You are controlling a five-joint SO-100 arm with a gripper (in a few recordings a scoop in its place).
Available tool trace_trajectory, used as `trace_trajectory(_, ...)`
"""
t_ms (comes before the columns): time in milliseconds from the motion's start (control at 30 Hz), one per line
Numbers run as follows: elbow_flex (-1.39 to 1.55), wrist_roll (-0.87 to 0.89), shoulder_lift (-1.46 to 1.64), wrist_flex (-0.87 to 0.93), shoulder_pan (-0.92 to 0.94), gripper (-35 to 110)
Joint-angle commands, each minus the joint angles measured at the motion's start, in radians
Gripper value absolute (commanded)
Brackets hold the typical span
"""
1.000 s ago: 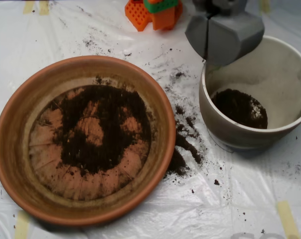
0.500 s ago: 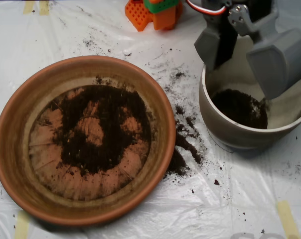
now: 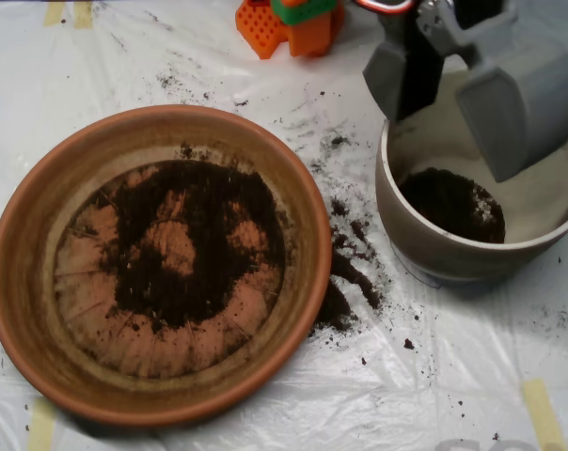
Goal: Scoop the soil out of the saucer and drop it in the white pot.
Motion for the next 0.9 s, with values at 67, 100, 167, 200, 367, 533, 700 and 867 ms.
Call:
trace_trajectory(67,-0.034,0.026,0.153,0.006,0.175,41)
trace_trajectory(100,-0.026,0.031,0.153,0.006,0.218,41)
trace_trajectory(167,0.028,0.029,0.160,-0.011,0.302,41)
trace_trajectory(200,0.064,0.023,0.164,-0.028,0.344,41)
trace_trajectory(367,0.314,-0.051,0.183,-0.153,0.511,42)
trace_trajectory(533,0.554,-0.126,0.163,-0.282,0.624,47)
trace_trajectory(700,0.663,-0.172,0.044,-0.388,0.689,51)
trace_trajectory(867,0.598,-0.189,-0.167,-0.394,0.724,52)
